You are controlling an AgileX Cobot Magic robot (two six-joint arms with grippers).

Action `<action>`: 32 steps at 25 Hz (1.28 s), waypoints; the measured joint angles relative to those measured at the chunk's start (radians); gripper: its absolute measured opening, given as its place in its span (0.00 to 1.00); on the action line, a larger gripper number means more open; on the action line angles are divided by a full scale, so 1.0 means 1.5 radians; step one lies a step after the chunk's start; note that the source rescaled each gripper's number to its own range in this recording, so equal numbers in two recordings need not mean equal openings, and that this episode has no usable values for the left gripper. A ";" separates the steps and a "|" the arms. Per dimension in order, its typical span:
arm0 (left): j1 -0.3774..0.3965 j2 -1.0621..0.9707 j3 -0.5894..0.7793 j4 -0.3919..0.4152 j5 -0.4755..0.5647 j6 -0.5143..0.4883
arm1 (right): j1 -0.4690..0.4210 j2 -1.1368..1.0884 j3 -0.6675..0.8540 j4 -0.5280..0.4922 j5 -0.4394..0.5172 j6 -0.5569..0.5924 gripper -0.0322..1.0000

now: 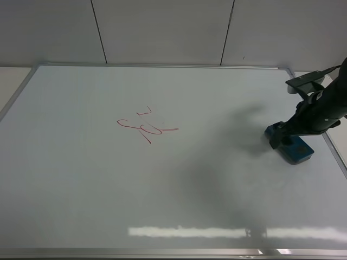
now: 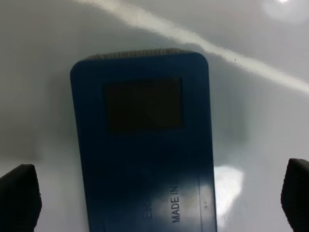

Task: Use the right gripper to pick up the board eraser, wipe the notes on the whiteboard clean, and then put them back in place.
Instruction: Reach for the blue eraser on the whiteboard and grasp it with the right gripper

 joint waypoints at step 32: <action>0.000 0.000 0.000 0.000 0.000 0.000 | 0.000 0.035 0.000 0.035 -0.020 0.003 0.42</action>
